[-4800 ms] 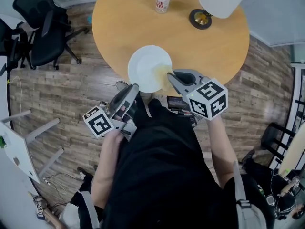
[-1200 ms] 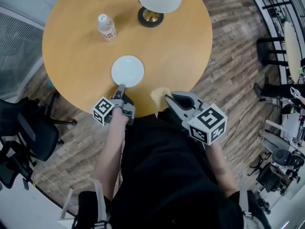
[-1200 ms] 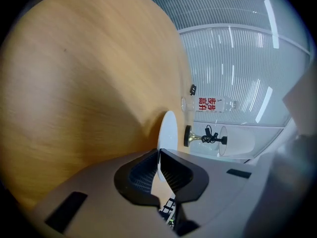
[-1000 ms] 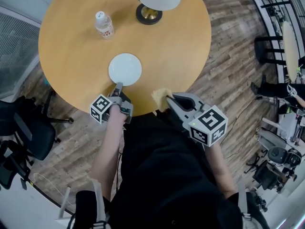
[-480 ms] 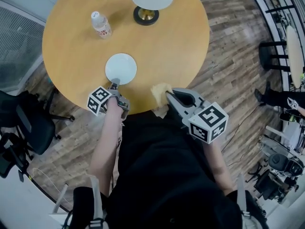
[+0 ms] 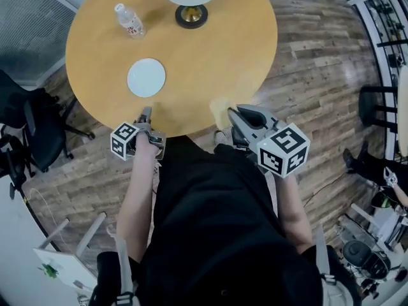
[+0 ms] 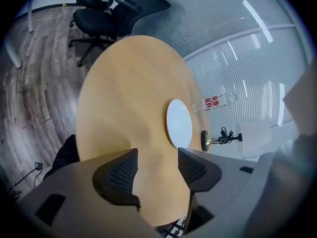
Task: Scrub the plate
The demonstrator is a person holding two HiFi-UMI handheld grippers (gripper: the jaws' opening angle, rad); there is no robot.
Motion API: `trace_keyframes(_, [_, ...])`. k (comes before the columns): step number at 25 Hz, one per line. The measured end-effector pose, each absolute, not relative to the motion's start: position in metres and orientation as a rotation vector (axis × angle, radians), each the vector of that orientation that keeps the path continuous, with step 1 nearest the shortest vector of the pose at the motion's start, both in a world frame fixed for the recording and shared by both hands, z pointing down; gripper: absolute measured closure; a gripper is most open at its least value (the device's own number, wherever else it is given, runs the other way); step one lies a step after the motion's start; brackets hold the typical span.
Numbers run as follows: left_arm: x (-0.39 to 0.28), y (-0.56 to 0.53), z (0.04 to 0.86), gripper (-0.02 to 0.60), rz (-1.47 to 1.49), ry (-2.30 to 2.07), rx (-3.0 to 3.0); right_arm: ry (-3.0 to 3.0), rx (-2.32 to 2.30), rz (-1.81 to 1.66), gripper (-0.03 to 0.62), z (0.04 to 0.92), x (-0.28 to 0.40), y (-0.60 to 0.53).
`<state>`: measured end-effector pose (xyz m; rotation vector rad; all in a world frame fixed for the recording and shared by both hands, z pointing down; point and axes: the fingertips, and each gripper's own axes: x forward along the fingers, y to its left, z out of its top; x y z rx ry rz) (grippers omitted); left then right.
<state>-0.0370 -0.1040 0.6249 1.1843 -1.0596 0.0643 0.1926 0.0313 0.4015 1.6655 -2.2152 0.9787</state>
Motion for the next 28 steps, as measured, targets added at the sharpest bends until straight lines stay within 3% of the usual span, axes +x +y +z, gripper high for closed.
trace_keyframes(11, [-0.034,0.048,0.559,0.335,-0.331,-1.149,1.050,-2.348,1.382,0.996,0.566,0.430,0.268,0.093])
trace_keyframes(18, [-0.044,0.062,0.465,0.535,-0.598,-1.165,1.249,-2.521,1.217,0.935,0.568,0.405,0.238,0.088])
trace_keyframes(23, [-0.052,0.064,0.395,0.569,-0.664,-1.170,1.535,-2.665,1.093,0.797,0.566,0.369,0.195,0.083])
trace_keyframes(28, [-0.055,0.092,0.337,0.570,-0.399,-1.234,2.059,-2.745,1.009,0.659,0.568,0.344,0.150,0.096])
